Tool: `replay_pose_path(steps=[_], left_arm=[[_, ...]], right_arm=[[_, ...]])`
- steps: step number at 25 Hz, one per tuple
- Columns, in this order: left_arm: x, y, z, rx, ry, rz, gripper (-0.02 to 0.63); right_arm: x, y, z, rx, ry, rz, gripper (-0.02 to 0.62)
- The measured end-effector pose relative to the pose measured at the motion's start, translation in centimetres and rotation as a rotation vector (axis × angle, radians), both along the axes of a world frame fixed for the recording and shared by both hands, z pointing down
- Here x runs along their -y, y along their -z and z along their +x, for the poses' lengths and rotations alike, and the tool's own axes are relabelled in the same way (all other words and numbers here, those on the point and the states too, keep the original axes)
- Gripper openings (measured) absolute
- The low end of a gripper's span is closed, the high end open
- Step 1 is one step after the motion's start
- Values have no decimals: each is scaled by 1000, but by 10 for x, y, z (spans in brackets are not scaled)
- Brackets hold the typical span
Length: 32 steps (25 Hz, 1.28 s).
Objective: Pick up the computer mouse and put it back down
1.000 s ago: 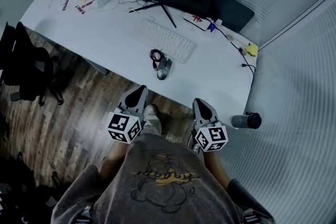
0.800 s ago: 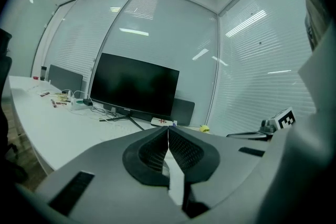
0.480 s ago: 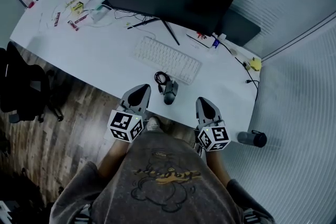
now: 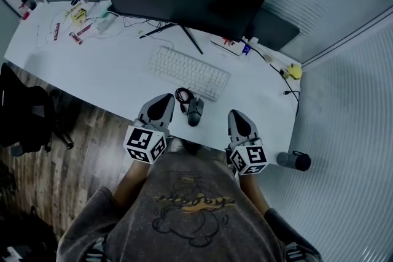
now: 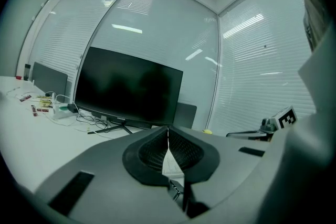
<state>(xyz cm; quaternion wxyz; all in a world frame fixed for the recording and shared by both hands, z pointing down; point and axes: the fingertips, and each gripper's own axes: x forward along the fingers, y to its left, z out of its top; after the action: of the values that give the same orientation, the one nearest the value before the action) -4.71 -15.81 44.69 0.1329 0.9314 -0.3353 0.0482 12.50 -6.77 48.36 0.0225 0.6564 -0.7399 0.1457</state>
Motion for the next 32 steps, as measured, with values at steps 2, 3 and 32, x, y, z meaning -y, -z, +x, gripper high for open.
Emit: replay_pose_path(steps=[2,3,32], left_arm=[[1,1,5,0,2,0,20],[1,1,8,-1,5,0,20],[7,-21,37,39,93,-32,293]], right_arm=[[1,0,4,6,5,-1,6],[2,0,6,10,8,0,6],[25,-9,35,52,104,6,6]])
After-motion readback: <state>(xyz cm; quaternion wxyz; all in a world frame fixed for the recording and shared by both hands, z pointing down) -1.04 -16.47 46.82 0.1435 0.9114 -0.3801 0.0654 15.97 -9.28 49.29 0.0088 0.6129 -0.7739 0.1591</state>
